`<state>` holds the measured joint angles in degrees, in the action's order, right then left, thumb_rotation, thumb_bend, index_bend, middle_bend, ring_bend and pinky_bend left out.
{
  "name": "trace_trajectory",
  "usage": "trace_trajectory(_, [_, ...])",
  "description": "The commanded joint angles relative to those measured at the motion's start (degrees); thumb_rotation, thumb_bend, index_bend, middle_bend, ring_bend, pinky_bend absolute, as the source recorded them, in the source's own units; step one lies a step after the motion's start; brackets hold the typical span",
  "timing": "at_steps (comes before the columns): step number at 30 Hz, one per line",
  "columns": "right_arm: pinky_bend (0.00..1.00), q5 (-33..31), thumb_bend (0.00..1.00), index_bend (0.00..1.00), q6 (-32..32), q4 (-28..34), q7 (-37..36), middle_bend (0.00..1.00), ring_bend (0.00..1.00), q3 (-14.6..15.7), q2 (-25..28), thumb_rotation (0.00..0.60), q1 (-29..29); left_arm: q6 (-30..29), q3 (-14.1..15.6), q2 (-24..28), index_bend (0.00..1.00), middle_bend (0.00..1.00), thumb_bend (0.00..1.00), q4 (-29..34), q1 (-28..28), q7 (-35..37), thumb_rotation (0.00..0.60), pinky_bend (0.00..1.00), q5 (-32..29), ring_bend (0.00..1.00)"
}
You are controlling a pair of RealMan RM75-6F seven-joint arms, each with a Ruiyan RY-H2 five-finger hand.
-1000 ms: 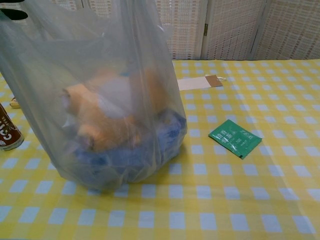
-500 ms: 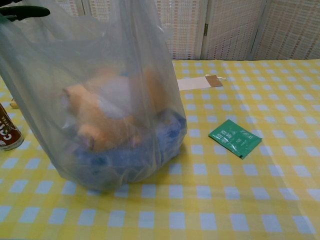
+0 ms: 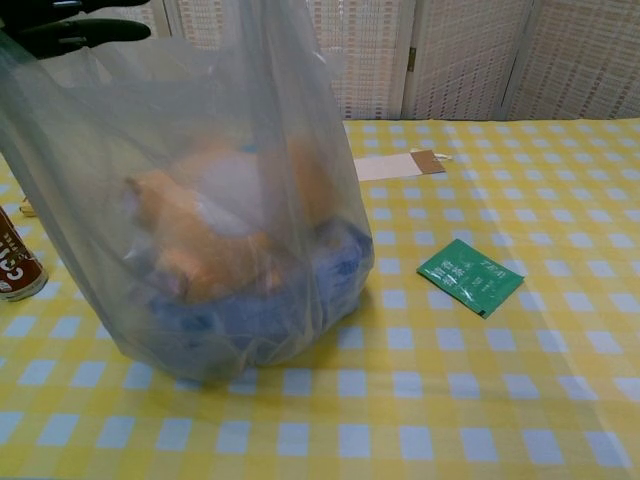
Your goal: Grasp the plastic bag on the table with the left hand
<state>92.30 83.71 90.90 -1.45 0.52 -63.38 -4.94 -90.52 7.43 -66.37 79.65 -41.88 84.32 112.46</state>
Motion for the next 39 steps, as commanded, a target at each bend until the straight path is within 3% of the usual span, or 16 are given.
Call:
trace_trajectory(1, [0.00, -0.01, 0.34, 0.00, -0.02, -0.02, -0.09, 0.00, 0.00, 0.01, 0.03, 0.600, 0.00, 0.82, 0.03, -0.54, 0.04, 0.08, 0.13, -0.13, -0.75, 0.80, 0.600, 0.06, -0.44, 0.04])
trace_trajectory(24, [0.00, -0.08, 0.34, 0.00, 0.20, -0.31, -0.88, 0.00, 0.00, 0.17, 0.47, 0.600, 0.20, 12.53, -1.09, 1.04, 0.04, 0.09, 0.11, 9.00, -11.49, -1.62, 0.600, 0.07, -0.62, 0.03])
trace_trajectory(36, [0.00, -0.34, 0.34, 0.00, 0.46, -0.64, -1.97, 0.00, 0.00, 0.01, 0.83, 0.600, 0.34, 14.45, -2.39, 1.48, 0.04, 0.09, 0.11, 10.29, -16.07, 3.00, 0.600, 0.09, -1.24, 0.03])
trace_trajectory(39, [0.00, -0.47, 0.34, 0.00, 0.42, -0.66, -2.12, 0.00, 0.00, -0.07, 0.91, 0.600, 0.32, 14.65, -2.26, 1.62, 0.09, 0.09, 0.12, 10.92, -17.33, 6.21, 0.600, 0.12, -1.06, 0.03])
